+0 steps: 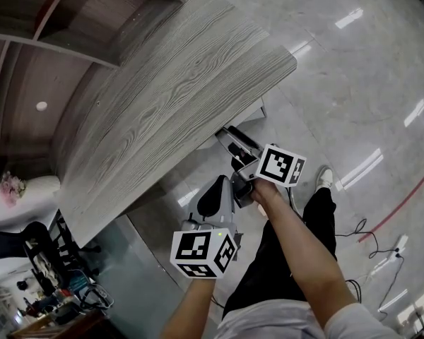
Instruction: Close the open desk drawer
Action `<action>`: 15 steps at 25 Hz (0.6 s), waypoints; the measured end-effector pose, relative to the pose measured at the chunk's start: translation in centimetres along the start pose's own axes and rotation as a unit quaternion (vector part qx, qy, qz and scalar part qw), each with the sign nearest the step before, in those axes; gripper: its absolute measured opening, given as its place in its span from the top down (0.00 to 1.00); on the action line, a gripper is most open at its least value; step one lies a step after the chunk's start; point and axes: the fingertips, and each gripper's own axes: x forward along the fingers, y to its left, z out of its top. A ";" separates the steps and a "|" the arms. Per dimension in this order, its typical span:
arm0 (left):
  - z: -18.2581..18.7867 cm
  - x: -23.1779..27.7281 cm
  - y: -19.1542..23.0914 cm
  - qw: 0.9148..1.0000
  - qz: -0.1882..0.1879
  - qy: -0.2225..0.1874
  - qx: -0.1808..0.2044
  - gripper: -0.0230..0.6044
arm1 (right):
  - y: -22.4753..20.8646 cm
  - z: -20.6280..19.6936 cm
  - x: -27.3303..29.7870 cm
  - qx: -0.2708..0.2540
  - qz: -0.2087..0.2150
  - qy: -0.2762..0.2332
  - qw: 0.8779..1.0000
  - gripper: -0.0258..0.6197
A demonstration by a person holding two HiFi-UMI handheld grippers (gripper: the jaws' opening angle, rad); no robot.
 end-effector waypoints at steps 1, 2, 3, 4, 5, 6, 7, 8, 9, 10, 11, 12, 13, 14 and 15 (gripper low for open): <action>0.0 0.0 0.1 1.000 0.001 0.000 0.000 0.96 | 0.0 0.0 0.1 -0.001 0.002 0.000 1.000 0.56; -0.1 -0.1 0.2 1.000 0.002 0.001 0.000 0.96 | 0.0 0.1 0.2 -0.001 0.004 -0.001 1.000 0.56; -0.1 -0.1 0.2 1.000 0.004 0.001 -0.001 0.96 | 0.0 0.1 0.3 -0.002 0.005 -0.002 1.000 0.56; -0.1 -0.1 0.3 1.000 0.005 0.001 -0.001 0.96 | 0.0 0.2 0.4 -0.003 0.007 -0.003 1.000 0.56; -0.1 -0.2 0.4 1.000 0.006 0.001 -0.001 0.96 | 0.0 0.3 0.5 -0.003 0.009 -0.003 1.000 0.56; -0.1 -0.2 0.5 1.000 0.007 0.001 -0.001 0.96 | 0.0 0.4 0.6 -0.003 0.010 -0.003 1.000 0.56; -0.1 -0.2 0.6 1.000 0.008 0.001 -0.001 0.96 | 0.0 0.5 0.8 -0.004 0.011 -0.002 1.000 0.56; -0.2 -0.3 0.7 1.000 0.009 0.001 -0.001 0.96 | 0.0 0.6 1.0 -0.005 0.012 -0.001 1.000 0.56; -0.2 -0.4 0.7 1.000 0.009 0.001 -0.001 0.96 | 0.0 0.6 1.2 -0.006 0.012 0.000 1.000 0.56; -0.3 -0.5 0.7 1.000 0.010 0.001 -0.001 0.96 | 0.0 0.7 1.4 -0.008 0.013 0.002 1.000 0.56; -0.3 -0.6 0.7 1.000 0.011 0.001 -0.002 0.96 | 0.0 0.7 1.4 -0.009 0.015 0.005 1.000 0.56; -0.3 -0.6 0.7 1.000 0.011 0.000 -0.002 0.96 | 0.0 0.7 1.4 -0.010 0.017 0.006 1.000 0.56; -0.4 -0.7 0.7 1.000 0.011 0.000 -0.002 0.96 | 0.0 0.7 1.4 -0.011 0.018 0.008 1.000 0.56; -0.4 -0.8 0.6 1.000 0.011 -0.001 -0.002 0.96 | 0.0 0.7 1.3 -0.014 0.016 0.010 1.000 0.56; -0.4 -0.8 0.6 1.000 0.011 -0.002 -0.002 0.96 | 0.0 0.7 1.2 -0.020 0.013 0.013 1.000 0.56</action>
